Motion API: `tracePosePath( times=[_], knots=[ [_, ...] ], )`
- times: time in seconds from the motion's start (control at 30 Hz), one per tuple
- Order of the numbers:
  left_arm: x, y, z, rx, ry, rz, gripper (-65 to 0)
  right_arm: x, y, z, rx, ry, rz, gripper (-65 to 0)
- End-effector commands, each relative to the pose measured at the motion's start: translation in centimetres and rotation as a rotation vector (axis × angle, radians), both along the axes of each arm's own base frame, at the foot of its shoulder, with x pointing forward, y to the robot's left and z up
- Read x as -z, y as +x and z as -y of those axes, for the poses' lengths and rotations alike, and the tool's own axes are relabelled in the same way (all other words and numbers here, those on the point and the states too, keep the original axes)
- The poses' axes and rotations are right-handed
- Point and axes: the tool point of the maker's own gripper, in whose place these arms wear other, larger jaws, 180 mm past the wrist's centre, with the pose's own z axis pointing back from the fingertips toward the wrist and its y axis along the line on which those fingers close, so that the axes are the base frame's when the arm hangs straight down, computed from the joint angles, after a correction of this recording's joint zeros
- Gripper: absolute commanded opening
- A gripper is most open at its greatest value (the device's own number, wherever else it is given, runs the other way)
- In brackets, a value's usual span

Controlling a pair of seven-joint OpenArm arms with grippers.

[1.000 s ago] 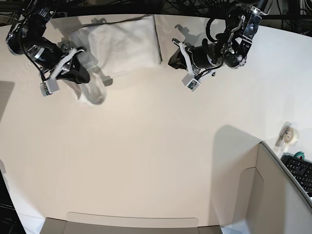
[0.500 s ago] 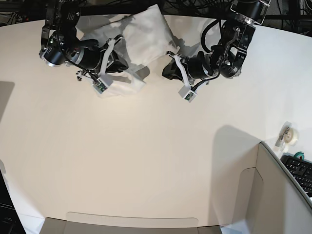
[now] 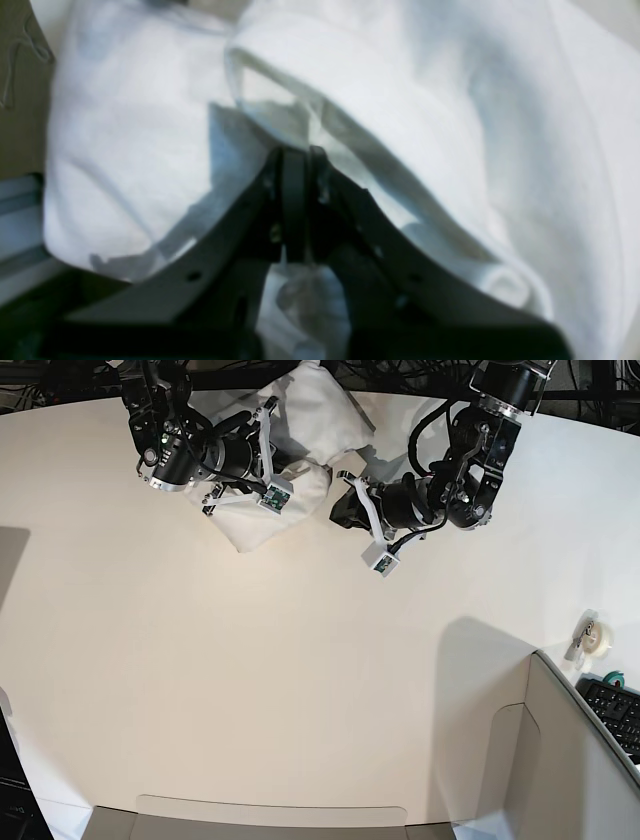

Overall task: Layout the t-shirt on the table in an organized manner, then fold the t-shirt properly
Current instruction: 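Grasp the strip's other end with the right gripper and lift it, then fold the held end with the right gripper over onto the folded bundle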

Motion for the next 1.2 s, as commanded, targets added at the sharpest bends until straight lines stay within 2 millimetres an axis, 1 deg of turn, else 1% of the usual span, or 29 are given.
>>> tracePosePath(
  times=[0.0, 0.13, 0.17, 0.27, 0.3, 0.4, 0.47, 0.5, 0.6, 0.7, 0.8, 0.87, 0.93, 1.0, 1.03, 1.13, 1.17],
  knots=[
    [3.7, -2.0, -5.3, -0.002, 0.288, -0.101, -65.0, -0.1, 0.3, 0.5, -0.007, -0.016, 0.012, -65.0],
    [3.6, -1.9, -5.3, -0.001, 0.289, -0.099, -65.0, 0.1, 0.3, 1.2, -0.011, -0.037, 0.012, -64.8],
    [3.6, -1.8, -5.3, -0.002, 0.289, -0.097, -65.0, 0.1, 0.3, 1.4, -0.013, -0.042, 0.013, -62.6],
    [3.2, -1.0, -5.3, -0.004, 0.289, -0.079, -65.0, 0.1, 0.2, 1.8, -0.018, -0.051, 0.014, -52.4],
    [3.1, -0.8, -5.3, -0.005, 0.289, -0.076, -65.0, 0.0, 0.2, 1.9, -0.018, -0.052, 0.020, -48.2],
    [3.0, -0.7, -5.3, -0.005, 0.289, -0.074, -65.0, -1.0, 0.2, 1.6, -0.026, -0.042, 0.052, -38.8],
    [3.0, -0.7, -5.2, -0.005, 0.288, -0.074, -65.0, -1.0, 0.0, 2.2, -0.030, -0.057, 0.055, -35.0],
    [3.0, -0.6, -5.2, -0.005, 0.288, -0.073, -65.0, -1.0, 0.0, 2.3, -0.033, -0.062, 0.056, -34.1],
    [3.0, -0.6, -5.2, -0.005, 0.287, -0.071, -65.0, -1.0, 0.0, 2.5, -0.036, -0.068, 0.058, -33.8],
    [3.0, -0.6, -5.3, -0.005, 0.289, -0.071, -65.0, -1.3, 0.5, 2.7, -0.027, -0.069, 0.073, -33.8],
    [3.0, -0.6, -5.3, -0.006, 0.288, -0.070, -65.0, -2.3, 1.7, 2.3, -0.030, -0.031, 0.098, -33.8],
    [3.0, -0.6, -5.3, -0.006, 0.288, -0.070, -65.0, -3.3, 2.4, 2.7, -0.009, 0.026, 0.099, -33.8],
    [2.9, -0.4, -5.2, -0.007, 0.286, -0.066, -65.0, -4.6, 3.3, 2.6, 0.014, 0.096, 0.108, -33.8],
    [2.4, 0.6, -5.2, -0.010, 0.287, -0.046, -65.0, -6.0, 4.1, 3.1, 0.044, 0.160, 0.119, -33.8],
    [2.4, 0.7, -5.3, -0.012, 0.289, -0.047, -65.0, -6.7, 4.4, 3.3, 0.053, 0.195, 0.124, -33.8],
    [3.4, 0.6, -6.0, -0.022, 0.304, -0.080, -65.0, -9.1, 5.0, 3.1, 0.071, 0.328, 0.132, -33.8],
    [3.5, 0.8, -5.6, -0.025, 0.298, -0.084, -65.0, -9.8, 5.1, 3.0, 0.073, 0.368, 0.133, -33.8]
  ],
)
